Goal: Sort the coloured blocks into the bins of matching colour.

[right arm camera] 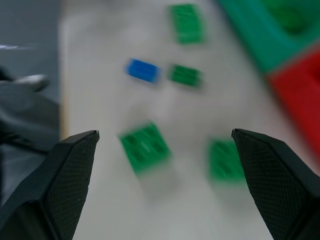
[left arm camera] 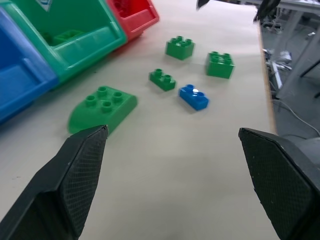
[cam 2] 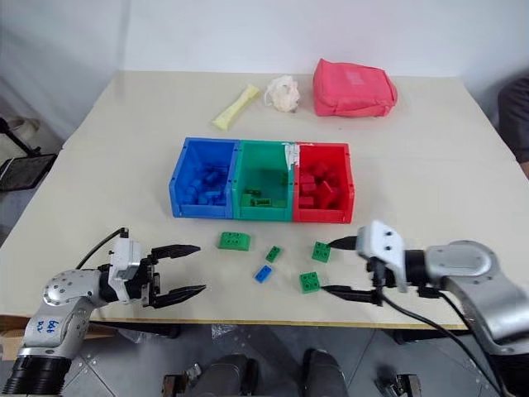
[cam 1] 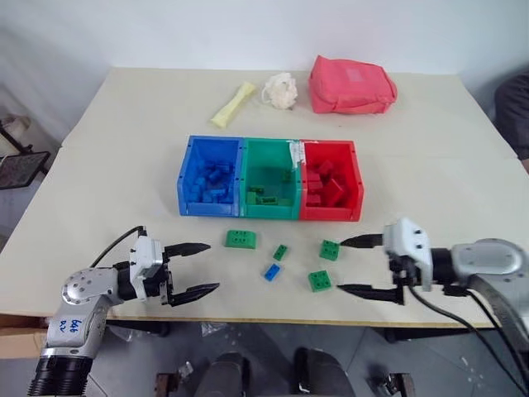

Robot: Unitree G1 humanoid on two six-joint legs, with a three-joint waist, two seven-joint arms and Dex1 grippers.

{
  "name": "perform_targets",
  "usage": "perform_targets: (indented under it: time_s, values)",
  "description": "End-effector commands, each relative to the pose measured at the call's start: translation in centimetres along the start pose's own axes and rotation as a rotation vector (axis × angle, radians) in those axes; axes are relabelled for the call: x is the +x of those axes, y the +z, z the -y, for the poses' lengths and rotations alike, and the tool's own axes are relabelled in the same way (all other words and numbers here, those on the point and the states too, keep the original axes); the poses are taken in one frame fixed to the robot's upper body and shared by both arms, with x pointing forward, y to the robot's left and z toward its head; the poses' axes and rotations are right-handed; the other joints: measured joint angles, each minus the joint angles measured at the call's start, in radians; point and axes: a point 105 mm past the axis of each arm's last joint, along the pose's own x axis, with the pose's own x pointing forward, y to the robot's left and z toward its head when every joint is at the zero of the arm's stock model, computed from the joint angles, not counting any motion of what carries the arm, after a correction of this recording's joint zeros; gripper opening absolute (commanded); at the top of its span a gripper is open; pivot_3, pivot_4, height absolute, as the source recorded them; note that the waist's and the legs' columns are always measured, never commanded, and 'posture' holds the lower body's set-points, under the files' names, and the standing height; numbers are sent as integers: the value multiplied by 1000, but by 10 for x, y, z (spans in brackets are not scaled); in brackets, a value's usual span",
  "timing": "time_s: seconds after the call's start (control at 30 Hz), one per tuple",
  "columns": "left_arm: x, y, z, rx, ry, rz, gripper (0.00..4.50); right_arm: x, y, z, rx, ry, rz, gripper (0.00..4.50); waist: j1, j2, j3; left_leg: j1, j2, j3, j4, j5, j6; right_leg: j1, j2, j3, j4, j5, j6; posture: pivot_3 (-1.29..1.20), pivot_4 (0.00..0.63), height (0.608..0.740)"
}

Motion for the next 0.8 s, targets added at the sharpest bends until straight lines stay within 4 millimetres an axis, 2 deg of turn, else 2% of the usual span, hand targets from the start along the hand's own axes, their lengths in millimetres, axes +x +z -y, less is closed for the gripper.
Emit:
perform_targets:
  time_s: [0.03,0.2,0.33,0.47,0.67,0.8]
  values:
    - [3,11,1,43,-23,32,4448,3,-4,0,-25,44,-30,4453,2,0,0,0,-1,0,0,0,0,0,-1,0,0,0,0,0,150,740]
    - [5,10,0,49,-22,42,4448,17,-10,-4,-55,118,-54,4453,-4,0,0,-1,-1,0,0,-1,2,0,0,0,2,0,0,0,150,740]
    - [8,12,-2,53,2,66,4448,29,-21,3,-42,119,-68,4453,-7,0,0,0,0,1,0,-1,1,0,1,0,3,0,0,0,150,740]
    - [8,14,-5,52,32,69,4500,35,-20,4,-58,139,-59,3554,-6,0,0,0,0,1,0,-1,1,0,1,0,4,0,0,0,150,740]
    - [6,16,-8,49,78,80,4500,43,-14,8,-72,137,-42,1429,-6,0,0,0,0,1,1,-1,1,0,1,0,4,0,0,0,150,740]
    - [3,20,-15,57,144,76,4500,40,1,14,-78,114,5,1365,-5,0,0,0,0,1,1,-1,1,0,1,0,4,0,0,0,150,740]
